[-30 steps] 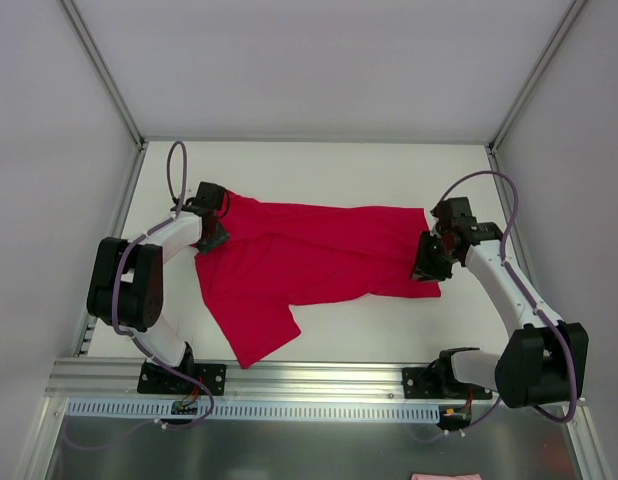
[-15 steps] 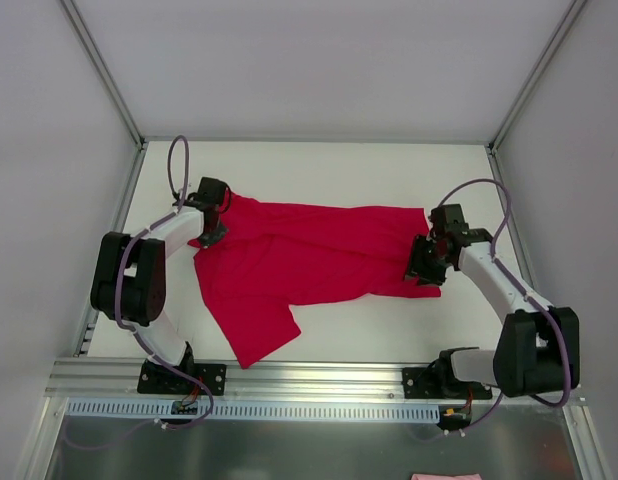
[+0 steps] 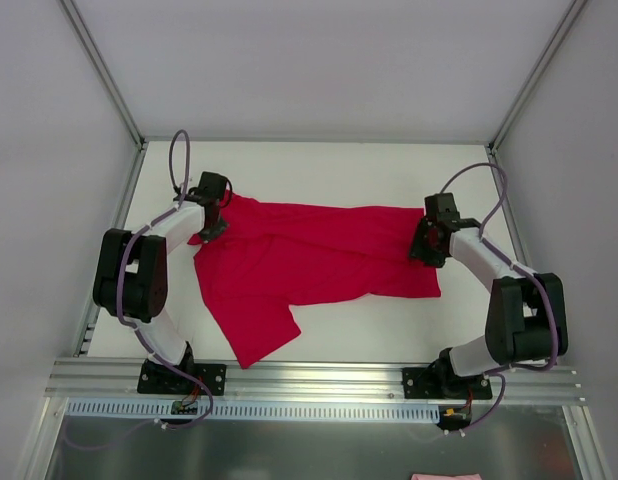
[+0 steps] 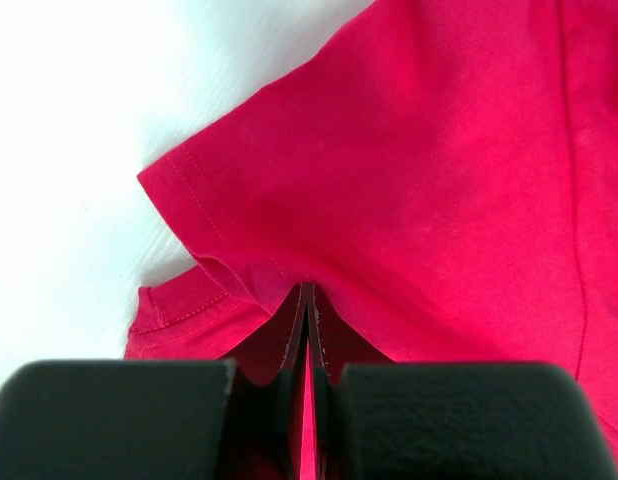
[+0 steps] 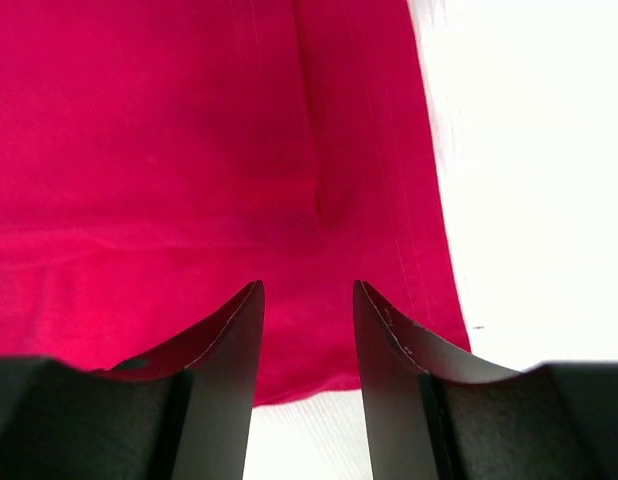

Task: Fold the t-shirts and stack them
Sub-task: Fold the flattened tshirt in 1/3 of the way

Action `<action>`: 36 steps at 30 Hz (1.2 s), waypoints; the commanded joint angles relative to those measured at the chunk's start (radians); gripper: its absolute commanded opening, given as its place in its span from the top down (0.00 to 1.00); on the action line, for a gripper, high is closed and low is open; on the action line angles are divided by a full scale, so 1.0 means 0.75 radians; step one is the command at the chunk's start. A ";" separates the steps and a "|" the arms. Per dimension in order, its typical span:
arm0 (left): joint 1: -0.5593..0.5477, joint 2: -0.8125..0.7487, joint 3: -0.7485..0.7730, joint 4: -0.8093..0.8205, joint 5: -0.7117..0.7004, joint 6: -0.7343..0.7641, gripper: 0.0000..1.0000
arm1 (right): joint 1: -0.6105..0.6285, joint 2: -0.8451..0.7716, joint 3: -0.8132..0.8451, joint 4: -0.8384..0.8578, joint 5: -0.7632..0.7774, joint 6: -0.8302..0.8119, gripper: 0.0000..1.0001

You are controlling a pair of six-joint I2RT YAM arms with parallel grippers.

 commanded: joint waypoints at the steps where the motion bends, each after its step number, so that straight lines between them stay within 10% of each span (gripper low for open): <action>1: 0.018 0.015 0.058 -0.021 -0.035 0.039 1.00 | -0.004 0.015 0.098 0.054 0.094 -0.004 0.55; 20: 0.018 0.022 0.081 -0.037 -0.028 0.065 1.00 | -0.016 0.088 0.086 0.081 0.084 0.026 0.56; 29: 0.018 0.007 0.064 -0.046 -0.006 0.041 0.45 | -0.016 0.105 0.062 0.093 0.070 0.037 0.56; 36: 0.018 0.013 0.021 -0.035 0.004 0.006 0.41 | -0.014 0.115 0.060 0.093 0.057 0.041 0.56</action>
